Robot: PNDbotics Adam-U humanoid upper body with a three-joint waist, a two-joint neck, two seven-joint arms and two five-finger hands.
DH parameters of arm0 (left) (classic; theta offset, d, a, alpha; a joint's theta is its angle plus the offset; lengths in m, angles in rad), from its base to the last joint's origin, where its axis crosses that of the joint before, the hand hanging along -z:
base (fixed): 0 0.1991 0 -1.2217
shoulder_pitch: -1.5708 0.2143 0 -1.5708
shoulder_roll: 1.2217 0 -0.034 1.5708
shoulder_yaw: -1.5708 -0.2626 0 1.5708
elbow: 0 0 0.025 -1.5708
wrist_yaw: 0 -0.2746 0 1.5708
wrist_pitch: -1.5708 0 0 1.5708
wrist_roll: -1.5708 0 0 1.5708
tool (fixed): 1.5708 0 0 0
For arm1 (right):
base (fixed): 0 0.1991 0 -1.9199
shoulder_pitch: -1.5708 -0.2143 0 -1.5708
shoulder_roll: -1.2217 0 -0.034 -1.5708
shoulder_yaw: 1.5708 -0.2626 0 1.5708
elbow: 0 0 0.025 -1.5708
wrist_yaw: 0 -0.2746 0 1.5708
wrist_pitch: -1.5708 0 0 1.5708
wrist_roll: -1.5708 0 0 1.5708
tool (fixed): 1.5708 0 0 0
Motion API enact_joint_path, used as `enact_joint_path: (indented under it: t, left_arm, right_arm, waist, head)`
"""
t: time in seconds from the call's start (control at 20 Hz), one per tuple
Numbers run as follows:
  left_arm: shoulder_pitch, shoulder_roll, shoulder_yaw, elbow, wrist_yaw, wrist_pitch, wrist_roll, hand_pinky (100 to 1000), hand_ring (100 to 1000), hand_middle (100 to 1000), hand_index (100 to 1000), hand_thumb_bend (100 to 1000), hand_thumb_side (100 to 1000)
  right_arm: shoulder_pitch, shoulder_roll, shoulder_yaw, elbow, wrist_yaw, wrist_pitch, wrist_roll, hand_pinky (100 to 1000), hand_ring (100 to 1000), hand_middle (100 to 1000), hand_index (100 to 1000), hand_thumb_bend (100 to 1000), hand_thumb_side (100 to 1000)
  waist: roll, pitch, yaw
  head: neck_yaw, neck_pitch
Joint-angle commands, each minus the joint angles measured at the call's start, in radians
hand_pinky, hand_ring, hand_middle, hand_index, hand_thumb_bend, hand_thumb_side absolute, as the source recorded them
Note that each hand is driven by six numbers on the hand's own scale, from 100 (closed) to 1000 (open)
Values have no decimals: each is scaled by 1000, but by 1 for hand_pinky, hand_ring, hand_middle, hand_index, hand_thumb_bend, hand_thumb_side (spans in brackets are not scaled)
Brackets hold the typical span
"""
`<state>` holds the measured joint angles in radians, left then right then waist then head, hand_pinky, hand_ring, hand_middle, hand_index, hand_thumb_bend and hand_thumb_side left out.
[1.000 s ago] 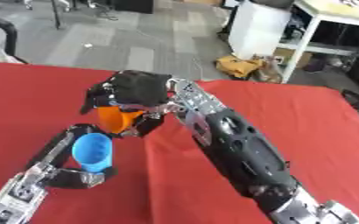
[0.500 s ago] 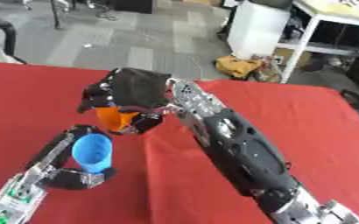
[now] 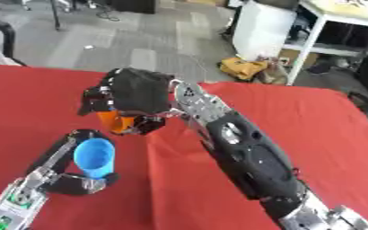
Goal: Pour the contents of one cup into another cup.
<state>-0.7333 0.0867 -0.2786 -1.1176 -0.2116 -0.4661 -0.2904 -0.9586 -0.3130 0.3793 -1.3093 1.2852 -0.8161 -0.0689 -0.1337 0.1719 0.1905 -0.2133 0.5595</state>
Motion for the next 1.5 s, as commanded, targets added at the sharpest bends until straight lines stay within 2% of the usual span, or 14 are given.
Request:
enact_joint_path:
  t: [0.05,0.6,1.5]
  left_arm:
    - [-21,-11,7,-9,3,0,-4,378,494,503,680,511,100]
    - [-23,-12,8,-8,2,-1,-2,380,495,504,680,506,100]
    - [-25,-14,10,-7,1,-2,0,381,497,504,681,502,100]
  right_arm:
    - [-19,-25,-5,-18,35,5,-23,511,490,716,829,304,100]
    - [-21,-25,-4,-10,98,13,-77,513,488,715,827,302,100]
    - [-22,-28,-6,-4,121,14,-105,515,486,716,825,305,100]
  waist:
    - [8,-21,-1]
    - [7,-22,5]
    - [10,-21,5]
  head:
    - [-1,-8]
    - [-1,-8]
    - [-2,-8]
